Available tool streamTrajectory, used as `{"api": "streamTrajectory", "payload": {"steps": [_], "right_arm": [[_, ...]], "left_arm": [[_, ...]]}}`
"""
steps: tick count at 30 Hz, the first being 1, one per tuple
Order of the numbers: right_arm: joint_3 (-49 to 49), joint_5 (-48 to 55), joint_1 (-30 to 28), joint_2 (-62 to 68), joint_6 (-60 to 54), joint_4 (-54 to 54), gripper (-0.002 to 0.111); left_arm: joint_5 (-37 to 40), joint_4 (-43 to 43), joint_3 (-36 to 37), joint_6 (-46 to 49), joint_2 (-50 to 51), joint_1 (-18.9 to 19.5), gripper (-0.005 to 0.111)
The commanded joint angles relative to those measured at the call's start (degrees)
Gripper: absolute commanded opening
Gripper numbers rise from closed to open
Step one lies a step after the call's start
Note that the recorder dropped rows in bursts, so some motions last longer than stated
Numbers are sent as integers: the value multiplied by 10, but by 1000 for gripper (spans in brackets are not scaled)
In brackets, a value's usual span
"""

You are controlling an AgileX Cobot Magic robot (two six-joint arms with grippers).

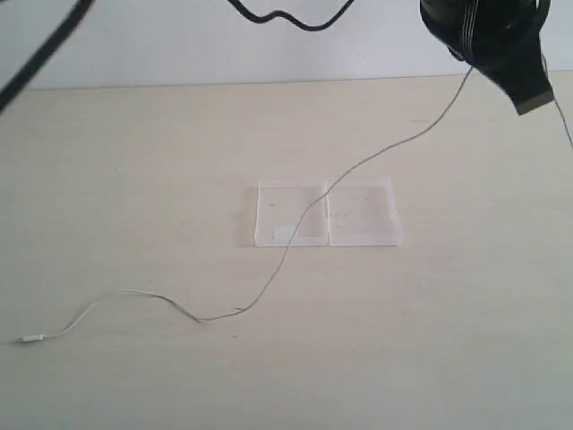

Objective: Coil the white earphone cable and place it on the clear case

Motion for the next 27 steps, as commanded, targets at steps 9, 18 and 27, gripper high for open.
{"api": "streamTrajectory", "payload": {"steps": [9,18,27], "right_arm": [[3,-2,-3,-4,-4,-1,0],[3,-2,-3,-4,-4,-2,0],[3,-2,-3,-4,-4,-2,0]], "left_arm": [[-141,-63,80,-51,-96,-7,0],[-504,-90,409,-53,-270,-12,0],[-603,-94,559,-66,-422,11,0]]}}
